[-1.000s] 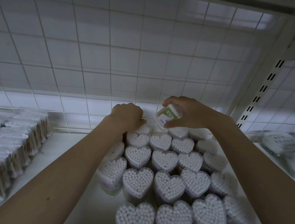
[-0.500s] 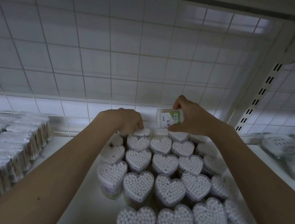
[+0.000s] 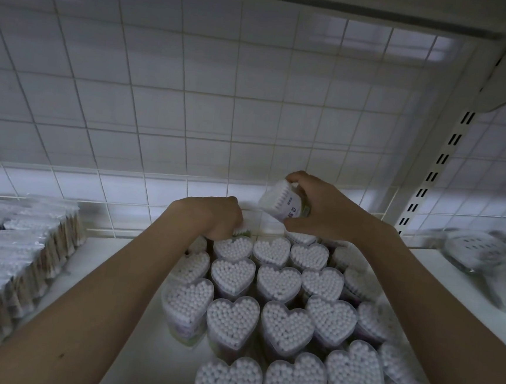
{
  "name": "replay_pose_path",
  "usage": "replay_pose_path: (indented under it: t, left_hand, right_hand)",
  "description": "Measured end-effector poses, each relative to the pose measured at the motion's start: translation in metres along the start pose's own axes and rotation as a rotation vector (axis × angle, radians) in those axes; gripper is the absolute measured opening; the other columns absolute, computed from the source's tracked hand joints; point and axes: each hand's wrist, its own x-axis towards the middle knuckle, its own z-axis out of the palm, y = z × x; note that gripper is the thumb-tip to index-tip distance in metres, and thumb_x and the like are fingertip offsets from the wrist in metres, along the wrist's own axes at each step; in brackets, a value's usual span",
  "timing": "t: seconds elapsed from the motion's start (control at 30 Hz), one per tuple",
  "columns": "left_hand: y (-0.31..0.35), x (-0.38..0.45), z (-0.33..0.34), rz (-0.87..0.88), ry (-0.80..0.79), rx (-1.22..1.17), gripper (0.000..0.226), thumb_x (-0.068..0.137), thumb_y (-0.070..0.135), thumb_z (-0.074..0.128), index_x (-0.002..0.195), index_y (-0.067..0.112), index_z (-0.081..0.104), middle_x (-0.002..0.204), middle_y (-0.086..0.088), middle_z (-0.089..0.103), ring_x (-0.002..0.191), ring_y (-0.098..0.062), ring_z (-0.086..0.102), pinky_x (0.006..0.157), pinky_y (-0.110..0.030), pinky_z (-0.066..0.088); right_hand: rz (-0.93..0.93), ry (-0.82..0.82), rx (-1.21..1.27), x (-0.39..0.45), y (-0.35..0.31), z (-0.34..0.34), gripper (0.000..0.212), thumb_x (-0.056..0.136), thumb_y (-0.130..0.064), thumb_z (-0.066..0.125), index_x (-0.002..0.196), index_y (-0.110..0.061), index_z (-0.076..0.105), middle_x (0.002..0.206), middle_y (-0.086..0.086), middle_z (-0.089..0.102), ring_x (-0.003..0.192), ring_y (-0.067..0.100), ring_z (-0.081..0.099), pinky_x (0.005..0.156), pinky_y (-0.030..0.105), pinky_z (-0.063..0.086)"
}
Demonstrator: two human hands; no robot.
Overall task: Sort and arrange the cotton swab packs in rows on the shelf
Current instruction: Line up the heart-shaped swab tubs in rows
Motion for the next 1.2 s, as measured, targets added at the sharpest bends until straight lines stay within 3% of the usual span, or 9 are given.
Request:
replay_pose_path:
  t: [0.13, 0.3, 0.37, 0.53, 0.63, 0.77, 0.97, 1.1, 1.2]
  left_hand:
    - [-0.007, -0.003, 0.006, 0.039, 0.147, -0.094, 0.025, 0.093, 0.011, 0.038, 0.069, 0.015, 0.046, 0.08, 0.003, 0.034, 0.097, -0.028, 0.05, 0.079, -0.037, 0.043]
    - [-0.01, -0.001, 0.01, 0.002, 0.131, -0.068, 0.027, 0.088, 0.005, 0.043, 0.11, 0.005, 0.06, 0.114, -0.008, 0.043, 0.1, -0.026, 0.05, 0.088, -0.038, 0.044]
    - [-0.01, 0.001, 0.012, -0.001, 0.161, -0.068, 0.026, 0.091, 0.009, 0.043, 0.11, 0.007, 0.061, 0.116, -0.008, 0.044, 0.1, -0.026, 0.051, 0.089, -0.039, 0.044]
    - [-0.008, 0.005, 0.013, -0.056, 0.258, -0.133, 0.034, 0.095, 0.03, 0.042, 0.096, 0.004, 0.065, 0.107, -0.009, 0.054, 0.096, -0.025, 0.055, 0.086, -0.037, 0.046]
    - [-0.004, 0.008, 0.012, -0.108, 0.313, -0.188, 0.034, 0.089, 0.044, 0.053, 0.08, 0.012, 0.052, 0.093, -0.006, 0.054, 0.094, -0.028, 0.058, 0.079, -0.035, 0.046]
    - [0.004, 0.012, 0.011, -0.193, 0.361, -0.212, 0.038, 0.079, 0.051, 0.065, 0.086, 0.016, 0.051, 0.095, -0.003, 0.05, 0.098, -0.025, 0.057, 0.083, -0.034, 0.045]
    - [0.015, 0.015, 0.008, -0.282, 0.394, -0.2, 0.044, 0.078, 0.032, 0.07, 0.115, 0.011, 0.058, 0.115, -0.008, 0.054, 0.104, -0.026, 0.055, 0.085, -0.032, 0.044]
    - [0.015, 0.011, 0.008, -0.243, 0.388, -0.246, 0.045, 0.075, 0.022, 0.071, 0.115, 0.012, 0.055, 0.115, -0.007, 0.05, 0.103, -0.026, 0.053, 0.086, -0.032, 0.045]
    - [0.011, 0.006, 0.004, -0.176, 0.441, -0.313, 0.047, 0.076, 0.032, 0.068, 0.118, 0.018, 0.052, 0.117, -0.006, 0.05, 0.105, -0.026, 0.049, 0.089, -0.034, 0.043]
  right_hand:
    - [-0.007, 0.017, 0.037, -0.001, -0.003, 0.004, 0.065, 0.071, -0.028, 0.076, 0.123, -0.015, 0.038, 0.102, 0.002, 0.057, 0.09, 0.018, 0.058, 0.069, 0.032, 0.051]
    - [0.007, 0.064, 0.113, 0.002, -0.002, 0.006, 0.07, 0.069, -0.033, 0.073, 0.123, -0.022, 0.03, 0.094, -0.005, 0.05, 0.08, 0.012, 0.054, 0.058, 0.023, 0.045]
    - [0.008, 0.051, 0.121, 0.003, -0.003, 0.007, 0.076, 0.07, -0.032, 0.072, 0.131, -0.027, 0.027, 0.093, -0.013, 0.045, 0.078, 0.006, 0.05, 0.059, 0.018, 0.039]
    - [0.032, 0.044, 0.111, 0.006, 0.0, 0.012, 0.065, 0.071, -0.023, 0.074, 0.125, -0.021, 0.04, 0.117, 0.003, 0.046, 0.103, 0.02, 0.051, 0.074, 0.027, 0.048]
    - [0.06, 0.042, 0.102, 0.006, 0.0, 0.012, 0.062, 0.072, -0.023, 0.074, 0.123, -0.018, 0.04, 0.116, 0.004, 0.046, 0.101, 0.02, 0.051, 0.075, 0.031, 0.051]
    - [0.069, 0.051, 0.096, 0.004, 0.002, 0.009, 0.058, 0.073, -0.022, 0.073, 0.12, -0.017, 0.04, 0.113, 0.004, 0.047, 0.096, 0.02, 0.052, 0.066, 0.024, 0.042]
    - [0.082, 0.077, 0.078, -0.001, 0.007, 0.003, 0.059, 0.072, -0.02, 0.073, 0.12, -0.016, 0.04, 0.112, 0.003, 0.047, 0.096, 0.019, 0.051, 0.063, 0.019, 0.037]
    - [0.082, 0.082, 0.084, -0.003, 0.009, 0.0, 0.058, 0.073, -0.02, 0.073, 0.12, -0.016, 0.04, 0.111, 0.003, 0.047, 0.097, 0.019, 0.05, 0.065, 0.019, 0.039]
    - [0.078, 0.101, 0.091, -0.005, 0.008, -0.002, 0.057, 0.072, -0.019, 0.074, 0.119, -0.015, 0.041, 0.109, 0.003, 0.048, 0.095, 0.019, 0.051, 0.065, 0.021, 0.039]
